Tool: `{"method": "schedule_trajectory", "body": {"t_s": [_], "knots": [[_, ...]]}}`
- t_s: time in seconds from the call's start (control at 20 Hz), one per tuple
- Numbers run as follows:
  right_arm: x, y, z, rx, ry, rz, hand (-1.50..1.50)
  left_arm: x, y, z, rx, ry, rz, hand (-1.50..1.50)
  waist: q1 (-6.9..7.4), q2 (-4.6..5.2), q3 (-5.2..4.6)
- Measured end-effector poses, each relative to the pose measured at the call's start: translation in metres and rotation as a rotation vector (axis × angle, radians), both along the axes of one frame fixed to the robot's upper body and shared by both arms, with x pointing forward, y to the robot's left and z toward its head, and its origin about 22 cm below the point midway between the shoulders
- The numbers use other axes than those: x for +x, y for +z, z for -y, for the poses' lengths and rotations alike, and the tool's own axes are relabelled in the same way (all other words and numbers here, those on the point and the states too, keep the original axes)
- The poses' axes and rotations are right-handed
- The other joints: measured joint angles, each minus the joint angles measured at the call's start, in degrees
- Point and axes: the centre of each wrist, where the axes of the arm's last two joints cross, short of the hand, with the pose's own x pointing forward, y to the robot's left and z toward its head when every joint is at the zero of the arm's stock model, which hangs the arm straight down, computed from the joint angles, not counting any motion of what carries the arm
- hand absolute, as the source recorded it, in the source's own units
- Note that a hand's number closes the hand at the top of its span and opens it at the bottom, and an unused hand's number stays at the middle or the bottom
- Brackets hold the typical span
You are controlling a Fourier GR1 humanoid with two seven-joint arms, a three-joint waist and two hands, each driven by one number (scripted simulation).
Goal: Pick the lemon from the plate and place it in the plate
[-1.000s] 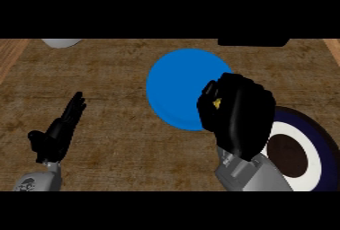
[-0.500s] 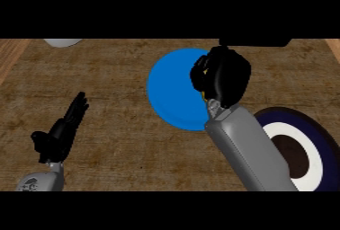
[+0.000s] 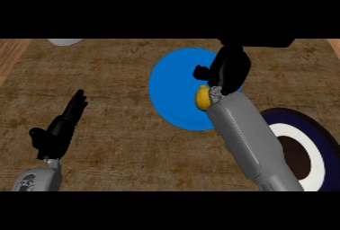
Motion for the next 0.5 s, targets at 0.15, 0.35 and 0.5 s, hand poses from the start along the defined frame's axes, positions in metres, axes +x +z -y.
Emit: {"method": "schedule_trajectory", "body": {"t_s": [0.15, 0.35, 0.5], "knots": [[0.005, -0.006, 0.004, 0.057, -0.021, 0.07, -1.5, -0.004, 0.0, -0.002, -0.005, -0.002, -0.002, 0.0, 0.18, -0.09, 0.02], [0.004, -0.007, 0.013, 0.151, -0.058, 0.219, -1.5, -0.005, -0.002, 0.0, -0.007, 0.009, -0.004, 0.0, -0.62, -0.33, 0.03], [-0.003, -0.004, 0.017, 0.261, -0.09, 0.302, -1.5, -0.007, -0.006, 0.001, -0.008, 0.021, -0.01, 0.0, -1.25, -0.54, 0.05]]}}
